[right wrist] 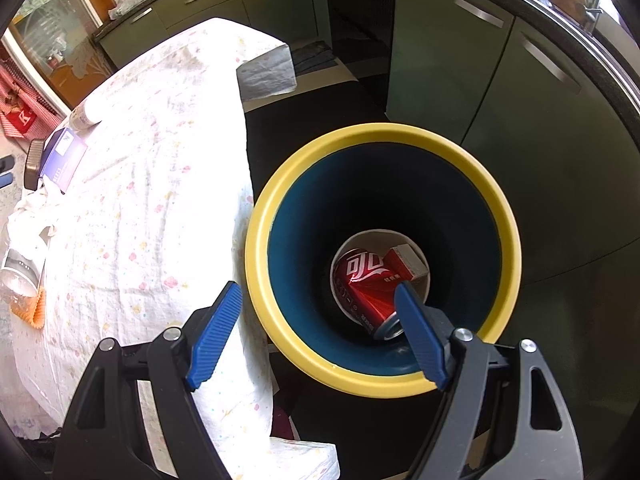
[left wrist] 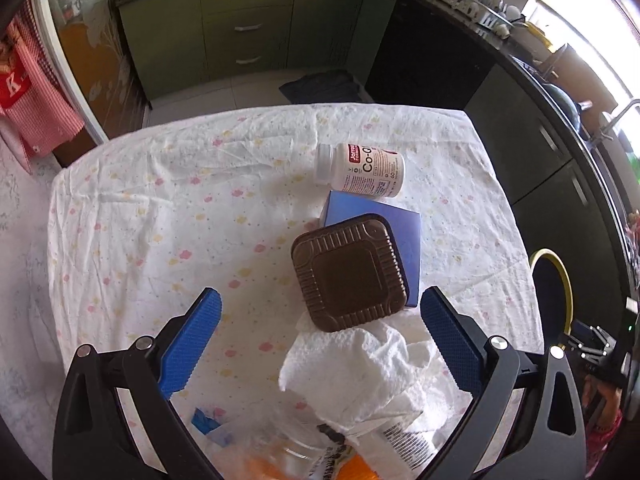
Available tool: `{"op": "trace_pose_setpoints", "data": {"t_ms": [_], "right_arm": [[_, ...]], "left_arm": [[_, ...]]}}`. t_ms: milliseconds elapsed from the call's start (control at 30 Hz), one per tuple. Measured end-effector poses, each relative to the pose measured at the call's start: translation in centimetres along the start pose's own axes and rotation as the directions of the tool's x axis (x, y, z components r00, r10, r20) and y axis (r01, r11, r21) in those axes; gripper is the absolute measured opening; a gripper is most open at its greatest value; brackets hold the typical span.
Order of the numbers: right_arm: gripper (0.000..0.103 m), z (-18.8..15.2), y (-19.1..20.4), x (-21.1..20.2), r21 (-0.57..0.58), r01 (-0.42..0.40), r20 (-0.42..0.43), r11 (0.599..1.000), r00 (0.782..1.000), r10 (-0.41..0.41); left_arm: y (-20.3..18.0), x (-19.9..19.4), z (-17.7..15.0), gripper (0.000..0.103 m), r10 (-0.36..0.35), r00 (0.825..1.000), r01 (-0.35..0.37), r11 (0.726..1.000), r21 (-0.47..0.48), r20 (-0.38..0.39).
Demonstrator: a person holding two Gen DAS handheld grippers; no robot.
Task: Collect trash
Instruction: 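Release the Coca-Cola can into the bin with the right tool, then grasp the brown square lid with the left tool and drop it into the bin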
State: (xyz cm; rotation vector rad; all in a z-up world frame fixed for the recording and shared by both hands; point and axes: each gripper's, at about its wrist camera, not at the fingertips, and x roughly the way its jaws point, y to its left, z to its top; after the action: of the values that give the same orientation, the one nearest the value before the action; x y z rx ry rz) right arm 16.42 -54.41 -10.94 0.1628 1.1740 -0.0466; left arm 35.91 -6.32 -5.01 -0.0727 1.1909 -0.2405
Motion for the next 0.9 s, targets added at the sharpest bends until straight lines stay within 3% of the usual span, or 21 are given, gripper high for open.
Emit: {"op": "trace_pose_setpoints", "data": {"t_ms": [167, 333, 533, 733, 900], "right_arm": [[0.075, -0.1, -0.1, 0.3, -0.01, -0.019, 0.002, 1.0, 1.0, 0.019], [0.075, -0.3, -0.8, 0.6, -0.002, -0.032, 0.004, 0.999, 0.999, 0.032], [0.075, -0.4, -1.4, 0.9, 0.006, -0.052, 0.005, 0.999, 0.999, 0.052], [0.075, -0.6, -1.5, 0.7, 0.005, -0.066, 0.014, 0.998, 0.998, 0.066], [0.075, -0.8, -2.1, -0.4, 0.007, -0.053, 0.038, 0.999, 0.998, 0.053]], "left_arm": [[0.1, 2.0, 0.9, 0.097, -0.02, 0.999, 0.015, 0.993, -0.116, -0.037], [-0.2, 3.2, 1.0, 0.076, -0.025, 0.997, 0.011, 0.985, -0.173, -0.079], [0.1, 3.7, 0.6, 0.061, -0.041, 0.995, 0.021, 0.976, -0.216, -0.09], [0.3, 2.4, 0.5, 0.059, -0.065, 0.996, 0.052, 0.978, -0.204, -0.057], [-2.0, -1.5, 0.4, 0.059, -0.04, 0.999, 0.041, 0.995, -0.088, 0.011]]}}
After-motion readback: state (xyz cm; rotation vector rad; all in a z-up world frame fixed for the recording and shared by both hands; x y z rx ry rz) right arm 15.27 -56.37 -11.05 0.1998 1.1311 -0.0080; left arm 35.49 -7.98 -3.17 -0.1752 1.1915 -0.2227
